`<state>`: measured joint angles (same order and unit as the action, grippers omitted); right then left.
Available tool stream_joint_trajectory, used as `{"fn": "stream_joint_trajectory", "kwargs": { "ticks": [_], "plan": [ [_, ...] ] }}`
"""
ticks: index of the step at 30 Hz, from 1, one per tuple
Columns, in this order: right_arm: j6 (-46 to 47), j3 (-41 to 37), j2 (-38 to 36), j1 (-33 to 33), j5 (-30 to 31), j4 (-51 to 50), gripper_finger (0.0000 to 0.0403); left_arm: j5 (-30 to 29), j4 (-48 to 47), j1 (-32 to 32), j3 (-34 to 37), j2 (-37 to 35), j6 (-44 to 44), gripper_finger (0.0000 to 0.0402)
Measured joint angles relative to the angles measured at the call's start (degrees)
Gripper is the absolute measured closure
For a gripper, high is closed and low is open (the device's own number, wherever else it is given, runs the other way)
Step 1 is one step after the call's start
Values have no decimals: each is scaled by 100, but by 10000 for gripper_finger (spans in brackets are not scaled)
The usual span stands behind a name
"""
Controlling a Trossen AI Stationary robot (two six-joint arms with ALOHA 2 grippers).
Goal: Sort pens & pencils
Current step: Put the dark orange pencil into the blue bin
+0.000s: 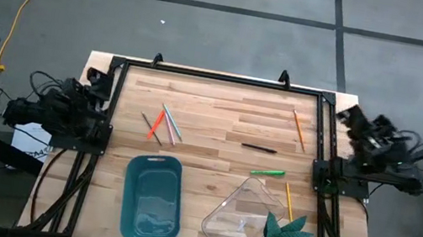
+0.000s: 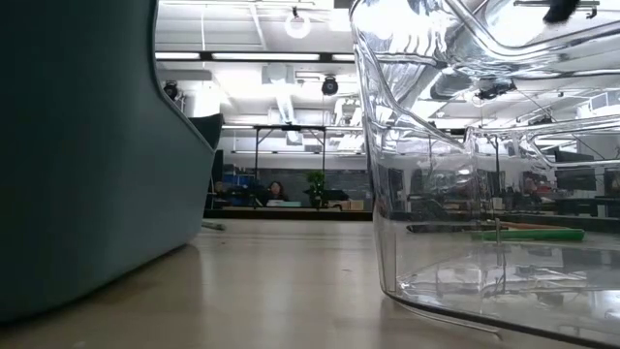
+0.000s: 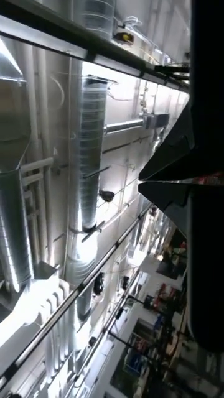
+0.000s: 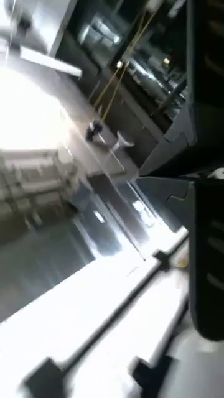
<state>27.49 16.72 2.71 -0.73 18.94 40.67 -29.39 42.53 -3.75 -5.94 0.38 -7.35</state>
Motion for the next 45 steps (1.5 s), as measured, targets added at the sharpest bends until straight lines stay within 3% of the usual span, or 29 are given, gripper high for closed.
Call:
{"fn": "stream_joint_trajectory", "kwargs": {
  "ticks": [3,6,9,16,20,23,34,41,45],
  "plan": [
    [-208,1079,557,0,-15,-1914,402,14,-2188,0,-954,114,68,400],
    [-59,2181,1421,0,438,-4042,402,-209,-4717,0,-2080,616,380,401],
    [54,3058,2331,0,777,-5477,402,-537,-6215,2,-2970,1231,737,401],
    [186,4724,4203,-72,1102,-7464,402,-1199,-7568,0,-4227,2508,935,401],
    [1138,5621,5152,-488,1213,-9523,402,-1374,-8435,-4,-4478,3053,1361,401],
    [1396,6086,5716,-876,860,-10679,402,-1373,-8993,-4,-4500,3311,1881,401],
    [335,6158,6745,-2825,-1209,-11028,402,-1374,-9545,-4,-4500,3578,2297,401],
    [-193,5143,6888,-3963,-2072,-10924,402,-1170,-9550,-4,-4502,3569,2279,401],
    [-120,4254,6760,-4245,-2132,-10774,402,-1050,-9553,-4,-4502,3571,2271,401]
  ]
}}
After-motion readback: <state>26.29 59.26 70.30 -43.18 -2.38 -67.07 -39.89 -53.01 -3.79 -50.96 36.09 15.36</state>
